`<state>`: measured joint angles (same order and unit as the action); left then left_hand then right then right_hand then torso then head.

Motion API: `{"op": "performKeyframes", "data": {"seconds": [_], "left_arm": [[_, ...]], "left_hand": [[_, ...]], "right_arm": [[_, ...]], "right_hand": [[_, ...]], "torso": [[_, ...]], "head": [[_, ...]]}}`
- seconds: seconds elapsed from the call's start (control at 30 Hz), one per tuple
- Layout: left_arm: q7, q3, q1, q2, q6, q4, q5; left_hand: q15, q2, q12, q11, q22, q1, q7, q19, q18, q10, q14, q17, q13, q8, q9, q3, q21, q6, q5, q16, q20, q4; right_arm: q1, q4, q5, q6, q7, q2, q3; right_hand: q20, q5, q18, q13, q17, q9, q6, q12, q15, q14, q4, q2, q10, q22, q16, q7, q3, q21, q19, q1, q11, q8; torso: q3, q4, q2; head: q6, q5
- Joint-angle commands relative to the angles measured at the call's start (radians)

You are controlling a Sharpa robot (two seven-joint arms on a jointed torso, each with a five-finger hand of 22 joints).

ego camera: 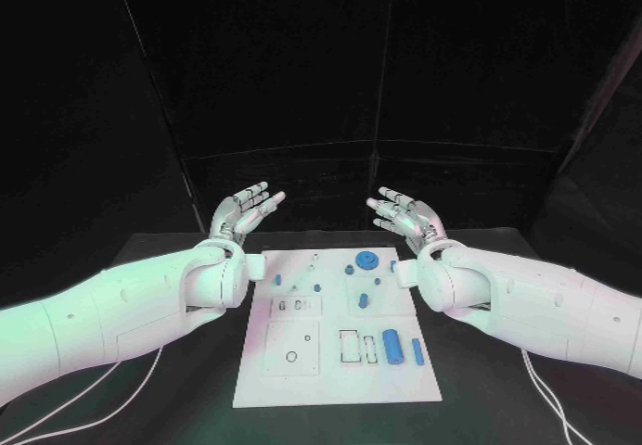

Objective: Assemble the parts on the task board

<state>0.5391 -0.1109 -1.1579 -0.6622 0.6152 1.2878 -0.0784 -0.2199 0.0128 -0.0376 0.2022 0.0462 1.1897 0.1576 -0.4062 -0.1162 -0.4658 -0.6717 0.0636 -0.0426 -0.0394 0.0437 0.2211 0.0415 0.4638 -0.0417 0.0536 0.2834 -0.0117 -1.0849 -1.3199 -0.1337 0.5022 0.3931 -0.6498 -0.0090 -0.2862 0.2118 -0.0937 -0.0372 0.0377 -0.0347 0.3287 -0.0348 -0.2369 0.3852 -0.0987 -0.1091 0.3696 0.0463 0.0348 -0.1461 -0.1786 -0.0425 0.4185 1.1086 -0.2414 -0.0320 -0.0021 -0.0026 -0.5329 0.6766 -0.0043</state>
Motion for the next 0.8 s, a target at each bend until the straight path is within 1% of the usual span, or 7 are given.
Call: {"op": "performKeyframes", "data": {"seconds": [0.03,0.17,0.27,0.3,0.33,0.43,0.8], "left_arm": [[0.044,-0.002,-0.005,0.004,-0.079,-0.010,-0.027],[0.044,-0.002,-0.005,0.004,-0.079,-0.010,-0.027],[0.044,-0.002,-0.005,0.004,-0.079,-0.010,-0.027],[0.044,-0.002,-0.005,0.004,-0.079,-0.010,-0.027],[0.036,-0.002,-0.009,-0.031,-0.157,0.002,-0.027],[0.037,-0.002,-0.009,-0.041,-0.174,0.013,-0.027],[0.032,-0.002,-0.014,-0.122,-0.218,0.137,-0.027]], "left_hand": [[-0.004,0.001,-0.006,0.007,0.002,0.027,0.046,-0.013,-0.019,-0.015,-0.022,0.003,-0.002,-0.005,0.002,0.007,0.006,0.016,-0.006,0.008,0.006,-0.001],[-0.012,0.005,-0.008,0.012,0.008,0.030,0.048,-0.053,-0.016,-0.031,-0.072,0.011,-0.003,-0.007,0.003,0.007,0.016,0.027,-0.006,0.020,0.009,0.001],[0.002,0.016,-0.023,0.045,0.031,0.031,0.051,-0.219,-0.027,-0.128,-0.143,0.023,-0.011,-0.012,0.006,0.007,0.058,0.064,-0.007,0.052,0.008,0.007],[0.006,0.018,-0.026,0.048,0.036,0.031,0.052,-0.257,-0.031,-0.148,-0.155,0.025,-0.013,-0.014,0.007,0.007,0.068,0.074,-0.007,0.057,0.007,0.008],[0.010,0.019,-0.030,0.046,0.042,0.033,0.053,-0.296,-0.036,-0.183,-0.175,0.028,-0.015,-0.015,0.008,0.007,0.081,0.089,-0.007,0.065,0.007,0.008],[0.031,0.023,-0.057,0.034,0.053,0.038,0.053,-0.383,-0.055,-0.344,-0.244,0.037,-0.025,-0.022,0.012,0.005,0.116,0.149,-0.007,0.093,0.003,0.008],[0.089,0.022,-0.099,-0.023,0.060,0.048,0.069,-0.549,-0.070,-0.495,-0.410,0.066,-0.025,-0.062,0.029,0.003,0.158,0.414,-0.007,0.147,-0.039,0.006]], "right_arm": [[-0.008,0.038,-0.113,-0.192,-0.076,0.017,-0.001],[-0.013,0.066,-0.137,-0.237,-0.094,0.032,-0.002],[-0.014,0.073,-0.144,-0.249,-0.099,0.036,-0.002],[-0.014,0.073,-0.144,-0.249,-0.099,0.036,-0.002],[-0.014,0.117,-0.486,-0.125,0.007,0.017,-0.001],[-0.017,0.127,-0.551,-0.107,0.014,0.013,-0.001],[-0.057,0.133,-0.833,-0.099,-0.061,-0.004,-0.001]], "right_hand": [[-0.006,-0.008,-0.024,-0.013,0.017,-0.011,0.121,-0.022,-0.003,0.220,-0.072,-0.001,0.170,0.010,0.041,-0.141,-0.029,-0.018,0.076,0.112,-0.016,-0.016],[-0.004,-0.014,-0.064,-0.031,0.030,-0.029,0.349,-0.082,0.037,0.464,-0.118,0.004,0.464,0.039,0.101,-0.122,-0.044,-0.078,0.285,0.165,0.014,-0.055],[-0.002,-0.012,-0.088,-0.025,0.026,-0.033,0.504,-0.097,0.061,0.543,-0.144,0.010,0.541,0.045,0.110,-0.103,-0.066,-0.104,0.340,0.180,0.037,-0.073],[-0.002,-0.013,-0.088,-0.025,0.027,-0.034,0.517,-0.098,0.063,0.549,-0.147,0.012,0.548,0.045,0.110,-0.101,-0.069,-0.106,0.343,0.181,0.039,-0.074],[0.000,-0.013,-0.090,-0.025,0.026,-0.033,0.530,-0.097,0.066,0.560,-0.151,0.014,0.559,0.045,0.108,-0.097,-0.074,-0.109,0.350,0.182,0.043,-0.074],[0.005,-0.014,-0.091,-0.024,0.027,-0.031,0.552,-0.092,0.075,0.595,-0.164,0.021,0.586,0.047,0.107,-0.092,-0.090,-0.121,0.374,0.183,0.050,-0.069],[0.086,-0.005,-0.091,-0.029,0.057,-0.034,0.668,-0.084,0.156,0.839,-0.183,0.067,0.779,0.089,0.154,-0.060,-0.152,-0.236,0.540,0.162,0.104,-0.061]], "torso": [[0.0000,-0.0003,0.000],[0.0000,-0.0003,0.000],[0.0000,-0.0003,0.000],[0.0000,-0.0003,0.000],[-0.0003,0.0003,-0.011],[0.0002,0.0043,-0.017],[-0.0040,-0.0035,-0.060]], "head": [[0.000,0.000],[0.000,0.000],[0.000,0.000],[0.000,0.000],[0.021,-0.005],[0.015,-0.003],[0.013,-0.008]]}}
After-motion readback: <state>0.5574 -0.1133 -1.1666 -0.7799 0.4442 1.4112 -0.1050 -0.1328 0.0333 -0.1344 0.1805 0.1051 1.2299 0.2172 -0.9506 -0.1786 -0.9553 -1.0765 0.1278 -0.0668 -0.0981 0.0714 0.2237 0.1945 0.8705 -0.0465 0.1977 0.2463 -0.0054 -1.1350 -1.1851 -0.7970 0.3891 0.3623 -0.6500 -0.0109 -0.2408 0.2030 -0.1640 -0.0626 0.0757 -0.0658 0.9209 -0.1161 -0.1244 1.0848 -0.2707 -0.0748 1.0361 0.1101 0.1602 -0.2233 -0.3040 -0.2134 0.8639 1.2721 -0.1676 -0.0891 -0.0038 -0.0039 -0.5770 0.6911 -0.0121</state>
